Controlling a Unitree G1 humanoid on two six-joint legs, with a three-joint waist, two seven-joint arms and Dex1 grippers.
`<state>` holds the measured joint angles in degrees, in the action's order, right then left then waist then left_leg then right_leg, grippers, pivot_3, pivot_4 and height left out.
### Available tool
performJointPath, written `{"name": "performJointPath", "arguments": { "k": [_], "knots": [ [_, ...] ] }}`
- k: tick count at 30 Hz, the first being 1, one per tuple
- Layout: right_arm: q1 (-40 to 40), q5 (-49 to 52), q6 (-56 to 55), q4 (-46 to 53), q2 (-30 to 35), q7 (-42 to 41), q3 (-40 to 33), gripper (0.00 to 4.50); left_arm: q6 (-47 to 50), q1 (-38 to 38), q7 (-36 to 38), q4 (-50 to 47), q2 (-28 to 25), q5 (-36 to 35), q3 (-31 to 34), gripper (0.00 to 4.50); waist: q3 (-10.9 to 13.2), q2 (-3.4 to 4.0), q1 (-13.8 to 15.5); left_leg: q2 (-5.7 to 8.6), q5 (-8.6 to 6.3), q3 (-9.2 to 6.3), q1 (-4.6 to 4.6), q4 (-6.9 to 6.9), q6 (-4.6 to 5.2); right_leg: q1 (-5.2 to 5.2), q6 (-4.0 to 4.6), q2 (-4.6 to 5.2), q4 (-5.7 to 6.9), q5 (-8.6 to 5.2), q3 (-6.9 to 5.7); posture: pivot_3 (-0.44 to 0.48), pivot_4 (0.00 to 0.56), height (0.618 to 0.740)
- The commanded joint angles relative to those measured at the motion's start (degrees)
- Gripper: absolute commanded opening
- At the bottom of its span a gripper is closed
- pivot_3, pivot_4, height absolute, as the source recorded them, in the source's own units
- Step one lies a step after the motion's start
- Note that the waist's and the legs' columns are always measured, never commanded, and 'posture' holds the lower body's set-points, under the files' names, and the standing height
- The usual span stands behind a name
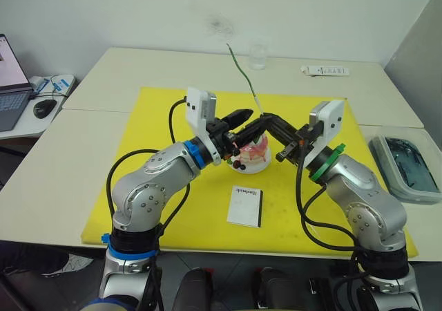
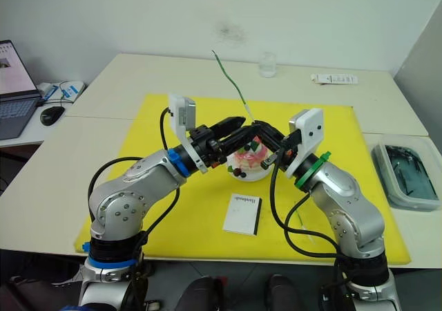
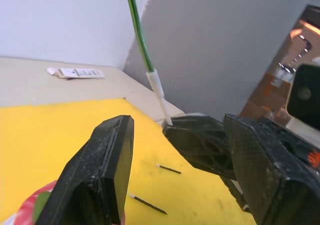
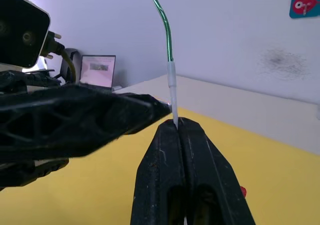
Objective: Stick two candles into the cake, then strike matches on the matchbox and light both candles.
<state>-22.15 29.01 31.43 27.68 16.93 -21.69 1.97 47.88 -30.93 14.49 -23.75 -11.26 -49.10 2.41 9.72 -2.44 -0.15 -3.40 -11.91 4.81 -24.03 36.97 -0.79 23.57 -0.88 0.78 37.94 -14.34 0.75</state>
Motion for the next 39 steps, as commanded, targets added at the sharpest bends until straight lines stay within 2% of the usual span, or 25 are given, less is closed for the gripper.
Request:
{"name": "performJointPath", "arguments": {
  "k": [1, 11, 24, 27, 35, 36, 39],
  "knots": [
    [-2.2, -0.4, -2.2, 0.3, -0.4, -1.3, 0.2, 0.0, -1.9, -1.1, -1.5, -1.6, 1.7, 0.0, 0.6, 3.28, 0.0, 0.0, 0.0, 0.0, 0.0, 0.01, 0.02, 0.0, 0.0, 0.0, -0.01, 0.0, 0.01, 0.0, 0.0, 0.0, 0.15, 0.74],
    [-2.4, -0.7, -1.5, 1.5, 0.0, -2.6, 0.7, 0.0, -4.5, -2.3, -3.2, 0.6, 5.5, 2.0, 0.3, 3.28, 0.0, 0.0, -0.1, 0.0, 0.0, 0.04, 0.07, 0.02, 0.0, -0.03, -0.01, 0.0, 0.02, 0.01, 0.02, 0.0, 0.15, 0.74],
    [-1.0, -0.6, -1.3, 2.7, 1.2, -1.9, 0.3, 0.0, -5.1, -2.9, -2.7, 1.0, 6.4, 1.7, 0.1, 3.28, 0.0, 0.0, -0.1, -0.02, 0.0, 0.04, 0.06, 0.0, 0.0, -0.02, -0.01, -0.02, 0.02, 0.01, 0.03, 0.0, 0.15, 0.74],
    [-0.7, -0.5, -1.1, 3.0, 1.2, -1.7, 0.1, 0.0, -4.9, -2.8, -2.9, 1.2, 6.8, 1.4, 0.2, 2.72, 0.0, 0.0, -0.1, -0.02, 0.0, 0.04, 0.06, 0.0, 0.0, -0.02, -0.01, -0.02, 0.0, 0.01, 0.02, 0.0, 0.15, 0.74],
    [-0.8, -0.6, -0.9, 3.3, 1.3, -1.2, -0.1, 0.0, -4.6, -3.3, -3.0, 1.8, 7.6, 1.1, 0.5, 0.17, 0.0, 0.0, -0.1, -0.02, 0.0, 0.04, 0.06, -0.01, 0.0, -0.02, -0.01, -0.02, 0.0, 0.01, 0.02, 0.0, 0.15, 0.74],
    [-0.7, -0.5, -0.8, 3.3, 1.4, -1.2, 0.0, 0.0, -4.6, -3.4, -3.0, 1.9, 7.7, 1.1, 0.5, 0.04, 0.0, 0.0, -0.1, -0.02, 0.0, 0.04, 0.06, -0.01, 0.0, -0.02, -0.01, -0.02, -0.01, 0.01, 0.02, 0.0, 0.15, 0.74],
    [-0.7, -0.4, -0.6, 3.2, 1.2, -1.1, 0.1, 0.0, -4.6, -3.4, -2.9, 1.9, 7.5, 1.3, 0.5, 0.04, 0.0, 0.0, -0.1, -0.02, 0.0, 0.04, 0.06, -0.01, 0.0, -0.02, -0.01, -0.02, -0.02, 0.0, 0.02, 0.0, 0.15, 0.74]
  ]
}}
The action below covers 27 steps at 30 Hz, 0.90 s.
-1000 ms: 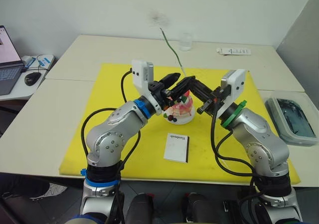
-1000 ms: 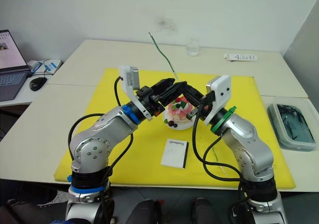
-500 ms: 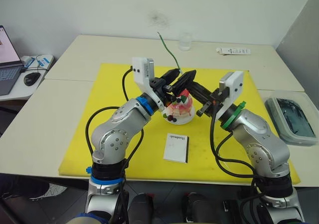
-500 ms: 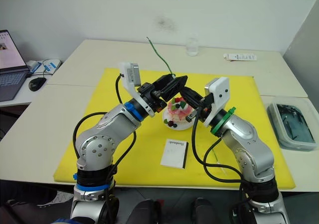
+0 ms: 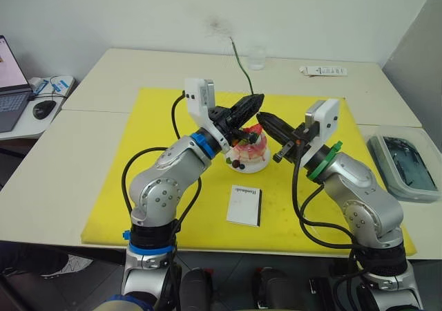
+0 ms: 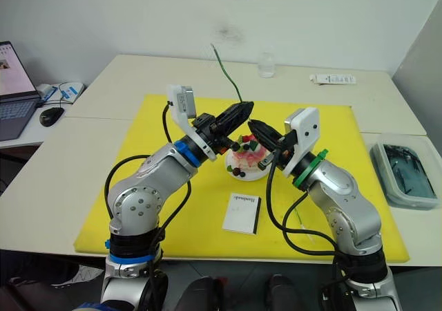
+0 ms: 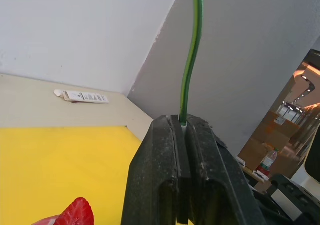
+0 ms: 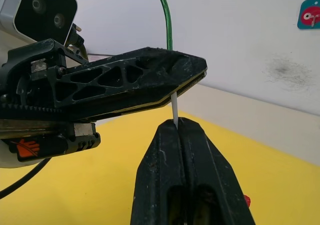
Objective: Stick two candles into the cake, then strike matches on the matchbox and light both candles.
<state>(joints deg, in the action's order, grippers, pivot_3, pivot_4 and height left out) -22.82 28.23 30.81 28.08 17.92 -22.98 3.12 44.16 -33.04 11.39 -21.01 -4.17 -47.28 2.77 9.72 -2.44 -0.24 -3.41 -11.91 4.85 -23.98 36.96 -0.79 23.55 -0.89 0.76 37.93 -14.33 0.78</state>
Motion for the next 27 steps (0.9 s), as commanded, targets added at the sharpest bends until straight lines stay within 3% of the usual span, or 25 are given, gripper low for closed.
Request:
{"name": "performJointPath", "arguments": {
  "k": [1, 2, 5, 8, 14, 16, 19, 27],
  "knots": [
    [-0.1, 0.4, 0.0, 2.8, 0.2, 0.2, -1.0, 0.0, -0.9, -1.3, 0.3, -0.8, 0.3, -0.5, 0.1, 0.04, 0.0, 0.0, 0.0, 0.0, 0.0, 0.0, 0.0, 0.0, 0.0, 0.0, 0.0, 0.0, 0.0, 0.0, 0.0, 0.0, 0.15, 0.74],
    [-0.2, 0.5, 0.1, 2.7, 0.1, 0.2, -0.9, 0.0, -0.7, -1.3, 0.3, -0.8, 0.2, -0.6, 0.1, 0.04, 0.0, 0.0, 0.0, 0.0, 0.0, 0.0, 0.0, -0.01, 0.0, 0.0, 0.0, 0.0, 0.0, 0.0, 0.0, 0.0, 0.15, 0.74],
    [-0.7, 0.7, 0.5, 2.8, 0.3, -0.2, -0.5, 0.62, 0.1, -1.6, 0.4, -0.7, -1.0, -0.5, 0.5, 0.0, 0.0, 0.0, 0.0, 0.0, 0.0, 0.0, -0.01, -0.01, 0.0, 0.0, 0.01, 0.0, -0.01, 0.0, -0.01, 0.0, 0.15, 0.74],
    [-1.3, -0.2, 1.5, 2.7, 1.1, -0.3, 0.0, 1.65, 0.6, -2.8, 1.4, 0.4, -3.6, -1.1, 2.3, 0.0, 0.0, 0.0, 0.0, -0.01, 0.0, 0.0, -0.01, -0.02, 0.0, 0.02, 0.01, -0.01, -0.01, -0.01, -0.01, 0.0, 0.15, 0.74],
    [-3.8, -4.9, 8.1, 1.7, 6.6, -1.1, 4.8, 3.76, 1.2, -7.0, 13.1, 8.8, -18.9, 0.4, 5.9, 0.0, 0.0, 0.02, -0.3, -0.07, 0.0, 0.01, 0.0, -0.07, 0.0, 0.11, 0.09, -0.09, 0.04, -0.05, -0.04, 0.0, 0.15, 0.74],
    [-5.2, -5.4, 11.8, 1.6, 8.7, -2.2, 6.9, 3.76, 0.1, -7.1, 17.0, 11.8, -22.5, 2.1, 5.6, 0.0, 0.0, 0.03, -0.3, -0.08, 0.0, 0.07, -0.04, -0.11, 0.0, 0.19, 0.13, -0.08, 0.03, -0.07, -0.06, 0.0, 0.15, 0.74],
    [-6.9, -4.1, 14.3, 1.8, 7.6, -2.1, 7.4, 3.76, -2.1, -6.0, 20.8, 15.2, -23.8, 4.4, 4.4, 0.0, 0.0, 0.03, -0.2, -0.11, 0.0, 0.07, -0.19, -0.15, -0.01, 0.33, 0.17, -0.07, 0.02, -0.09, -0.05, 0.0, 0.15, 0.74],
    [-9.3, -5.6, 19.0, 3.1, 6.9, -0.8, 8.2, 3.76, -5.8, -3.9, 23.6, 20.9, -17.7, 7.0, 3.1, 0.0, 0.0, 0.02, 0.1, -0.06, 0.0, -0.01, -0.74, -0.03, -0.01, 0.68, 0.23, 0.01, -0.04, -0.02, -0.16, 0.0, 0.15, 0.74]
  ]
}}
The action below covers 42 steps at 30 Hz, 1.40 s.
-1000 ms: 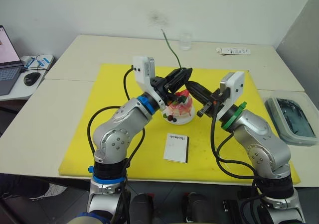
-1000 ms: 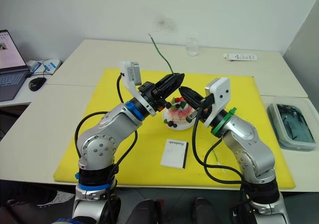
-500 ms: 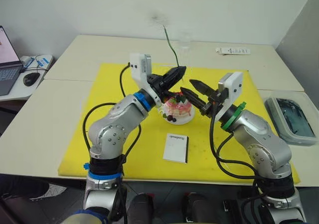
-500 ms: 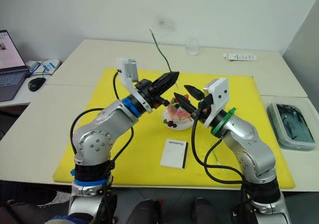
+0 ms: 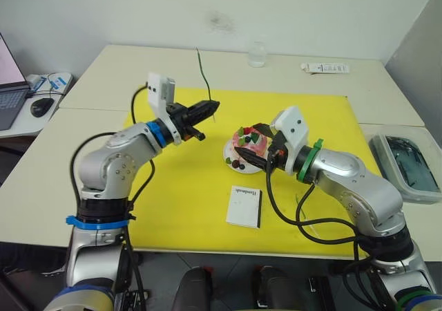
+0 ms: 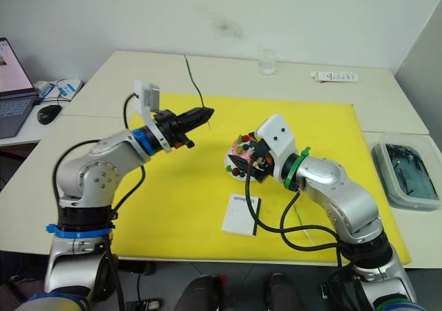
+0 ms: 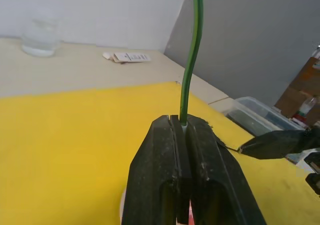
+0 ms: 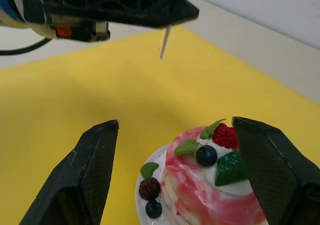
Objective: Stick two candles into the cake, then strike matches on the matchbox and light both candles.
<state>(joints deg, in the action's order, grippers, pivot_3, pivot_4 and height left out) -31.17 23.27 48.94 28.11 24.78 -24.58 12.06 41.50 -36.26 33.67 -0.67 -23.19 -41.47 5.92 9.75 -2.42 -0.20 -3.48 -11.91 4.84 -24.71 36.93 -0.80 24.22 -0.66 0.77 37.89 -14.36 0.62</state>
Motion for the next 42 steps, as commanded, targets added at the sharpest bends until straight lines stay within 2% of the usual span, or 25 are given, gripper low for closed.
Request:
{"name": "performJointPath", "arguments": {
  "k": [1, 13, 30, 42],
  "knots": [
    [-0.9, -0.7, 1.3, 3.4, 0.1, 1.0, -0.9, 3.76, -3.8, -0.8, 1.6, 1.3, 2.1, 1.6, -0.3, 0.0, 0.0, 0.0, 0.0, 0.01, 0.0, 0.0, 0.0, 0.0, 0.0, 0.01, -0.01, 0.0, 0.01, 0.0, 0.0, 0.0, 0.15, 0.74],
    [0.7, -0.7, 4.3, 6.6, 0.9, 2.6, -2.7, 3.76, -8.3, -1.8, 4.1, 5.9, 6.0, 6.7, -2.4, 0.0, 0.0, 0.0, -0.1, -0.01, 0.0, -0.05, 0.01, 0.02, 0.0, 0.01, -0.06, -0.03, 0.06, -0.02, -0.04, 0.0, 0.15, 0.74],
    [1.3, -0.9, 5.6, 8.1, 1.6, 2.9, -3.5, 3.76, -11.0, -1.4, 4.2, 8.0, 9.4, 9.3, -2.9, 0.0, 0.0, 0.0, -0.1, -0.01, 0.0, -0.06, 0.0, 0.04, 0.01, 0.0, -0.08, -0.04, 0.07, -0.02, -0.05, 0.0, 0.15, 0.74],
    [1.3, -0.8, 5.7, 8.0, 2.2, 2.6, -3.8, 3.76, -12.2, -0.6, 4.7, 8.8, 9.7, 10.8, -2.9, 0.0, 0.0, 0.0, -0.1, -0.01, 0.0, -0.06, 0.0, 0.04, 0.01, 0.0, -0.08, -0.04, 0.09, -0.02, -0.05, 0.0, 0.15, 0.74]
  ]
}}
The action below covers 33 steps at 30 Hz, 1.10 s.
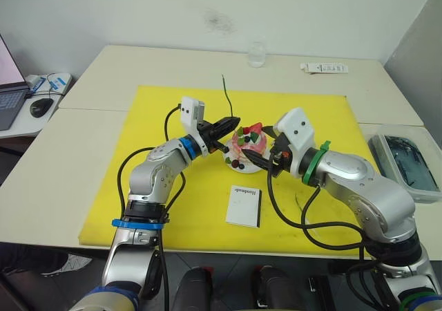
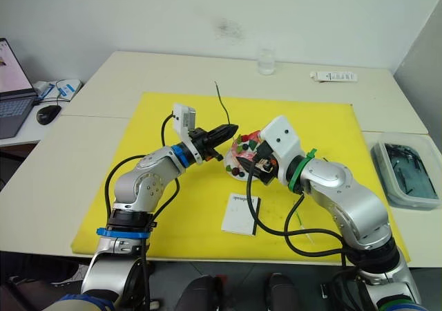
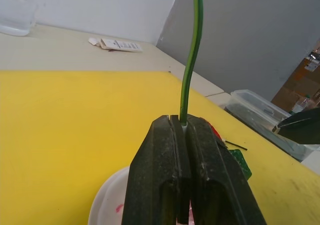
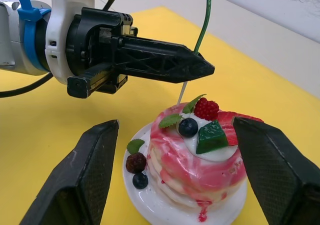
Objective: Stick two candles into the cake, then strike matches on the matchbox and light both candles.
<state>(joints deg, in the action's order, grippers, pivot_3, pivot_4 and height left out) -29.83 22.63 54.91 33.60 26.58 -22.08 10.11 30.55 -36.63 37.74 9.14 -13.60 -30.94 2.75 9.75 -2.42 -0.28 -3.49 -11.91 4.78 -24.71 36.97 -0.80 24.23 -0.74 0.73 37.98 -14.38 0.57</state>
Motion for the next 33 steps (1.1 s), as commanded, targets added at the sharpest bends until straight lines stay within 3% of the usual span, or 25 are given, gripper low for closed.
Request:
{"name": "performJointPath", "arguments": {
  "k": [1, 33],
  "knots": [
    [-0.1, -0.1, -0.2, 2.5, 0.3, 0.1, -1.9, 3.76, -1.3, -0.2, 0.6, -1.0, 0.1, 0.3, 0.3, 0.0, 0.0, 0.0, 0.0, 0.0, 0.0, 0.0, 0.0, 0.0, 0.0, 0.0, 0.0, 0.0, 0.0, 0.0, 0.0, 0.0, 0.15, 0.74],
    [0.2, -0.2, -0.8, 1.9, 1.4, -0.4, -2.4, 3.76, -9.4, 4.9, 1.0, -1.2, 2.4, 5.7, -1.2, 0.0, 0.0, -0.01, 0.0, -0.01, 0.0, -0.01, 0.01, 0.04, 0.0, -0.02, 0.01, -0.01, 0.03, 0.03, 0.0, 0.0, 0.15, 0.74]
  ]
}}
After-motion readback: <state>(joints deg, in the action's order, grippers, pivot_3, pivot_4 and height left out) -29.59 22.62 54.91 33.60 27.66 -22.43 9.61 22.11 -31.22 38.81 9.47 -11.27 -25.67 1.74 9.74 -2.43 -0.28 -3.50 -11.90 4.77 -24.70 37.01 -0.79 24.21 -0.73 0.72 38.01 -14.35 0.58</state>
